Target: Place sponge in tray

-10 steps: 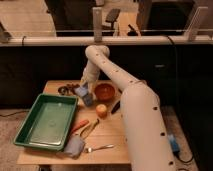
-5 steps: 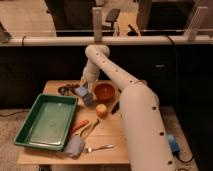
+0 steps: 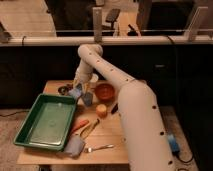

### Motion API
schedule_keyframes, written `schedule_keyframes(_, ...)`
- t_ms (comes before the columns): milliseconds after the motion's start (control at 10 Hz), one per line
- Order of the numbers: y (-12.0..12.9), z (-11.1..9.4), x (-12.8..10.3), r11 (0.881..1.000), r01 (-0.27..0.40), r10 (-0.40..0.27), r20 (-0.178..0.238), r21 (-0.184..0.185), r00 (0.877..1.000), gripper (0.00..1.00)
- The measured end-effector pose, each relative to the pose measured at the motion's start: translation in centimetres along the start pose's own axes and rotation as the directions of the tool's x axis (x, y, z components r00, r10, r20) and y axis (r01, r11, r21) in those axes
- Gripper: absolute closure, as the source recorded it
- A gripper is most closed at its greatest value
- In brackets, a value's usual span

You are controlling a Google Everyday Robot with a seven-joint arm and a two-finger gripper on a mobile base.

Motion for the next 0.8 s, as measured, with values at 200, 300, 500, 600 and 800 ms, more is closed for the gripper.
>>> schedule_keyframes(200,-1.5,0.7,-2.4,0.997,0.078,-0.078,0.013,-0.01,0.997,1.0)
schedule_keyframes(300,-2.3,1.3,-3.7,0.993,0.118,-0.117,0.022,-0.019,0.993,1.0)
schedule_keyframes(500,-3.4,2.4,-6.1,0.981,0.192,-0.19,0.042,-0.04,0.981,1.0)
schedule_keyframes(600,-3.4,2.8,-6.9,0.975,0.216,-0.213,0.053,-0.05,0.976,1.0)
schedule_keyframes(800,-3.3,3.4,-8.1,0.967,0.248,-0.244,0.07,-0.06,0.967,1.0)
